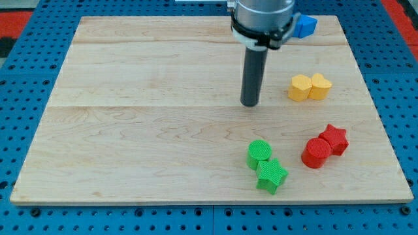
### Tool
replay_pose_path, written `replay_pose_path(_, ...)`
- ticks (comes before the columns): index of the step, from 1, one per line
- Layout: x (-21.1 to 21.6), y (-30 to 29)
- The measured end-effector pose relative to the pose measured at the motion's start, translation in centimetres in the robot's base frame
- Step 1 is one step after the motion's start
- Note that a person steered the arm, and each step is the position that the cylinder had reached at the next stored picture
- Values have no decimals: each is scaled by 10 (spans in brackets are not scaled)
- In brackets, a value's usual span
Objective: Point your arm towards red circle
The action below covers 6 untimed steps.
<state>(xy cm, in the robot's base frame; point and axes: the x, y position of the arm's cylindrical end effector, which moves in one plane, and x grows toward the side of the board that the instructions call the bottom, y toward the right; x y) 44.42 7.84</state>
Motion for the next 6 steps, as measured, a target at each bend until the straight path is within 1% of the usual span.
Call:
replay_pose_path(1, 10, 64)
replay_pose_path(2, 36, 64)
replay_pose_path(3, 51, 63)
replay_pose_path(6, 87, 60)
